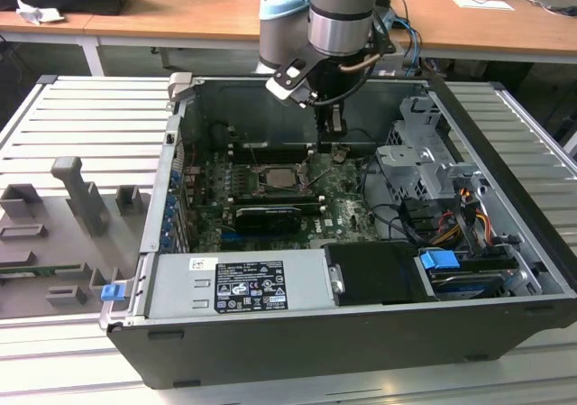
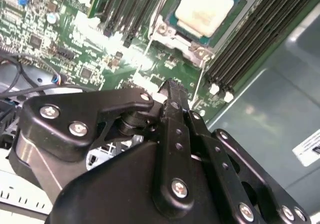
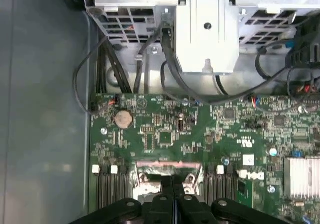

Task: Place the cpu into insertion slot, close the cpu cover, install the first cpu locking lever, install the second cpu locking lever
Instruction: 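Close the cpu cover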

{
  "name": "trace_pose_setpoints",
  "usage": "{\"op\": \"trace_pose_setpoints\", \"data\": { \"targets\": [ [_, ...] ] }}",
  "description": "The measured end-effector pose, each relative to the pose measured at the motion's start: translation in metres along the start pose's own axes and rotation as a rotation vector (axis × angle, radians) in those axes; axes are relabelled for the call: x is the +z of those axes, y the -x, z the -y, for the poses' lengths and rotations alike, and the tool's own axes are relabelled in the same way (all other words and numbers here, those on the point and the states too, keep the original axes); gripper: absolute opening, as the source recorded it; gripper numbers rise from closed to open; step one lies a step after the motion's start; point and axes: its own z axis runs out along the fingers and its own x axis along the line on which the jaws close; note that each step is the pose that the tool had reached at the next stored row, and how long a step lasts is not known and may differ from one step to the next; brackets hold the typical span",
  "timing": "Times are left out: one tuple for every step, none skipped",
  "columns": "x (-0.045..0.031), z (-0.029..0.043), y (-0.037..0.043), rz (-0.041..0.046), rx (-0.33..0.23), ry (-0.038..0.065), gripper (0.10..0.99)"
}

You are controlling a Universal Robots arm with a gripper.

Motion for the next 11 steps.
{"op": "trace_pose_setpoints", "data": {
  "targets": [
    [0.0004,-0.0015,0.0000,0.0000,-0.003,0.000,0.106],
    [0.0009,-0.0031,0.0000,-0.0006,-0.014,0.000,0.106],
    [0.0013,-0.0066,0.0000,-0.0018,-0.033,-0.001,0.106],
    [0.0017,-0.0090,0.0000,-0.0022,-0.045,-0.001,0.106],
    [0.0022,-0.0110,-0.0004,-0.0024,-0.051,-0.001,0.106],
    [0.0028,-0.0129,-0.0011,-0.0026,-0.052,-0.001,0.106],
    [0.0034,-0.0155,-0.0019,-0.0026,-0.052,-0.001,0.106],
    [0.0039,-0.0173,-0.0025,-0.0025,-0.052,-0.001,0.106],
    [0.0042,-0.0186,-0.0029,-0.0026,-0.052,-0.002,0.106],
    [0.0045,-0.0207,-0.0034,-0.0026,-0.052,-0.002,0.106],
    [0.0050,-0.0231,-0.0040,-0.0026,-0.052,-0.002,0.106]
  ]
}}
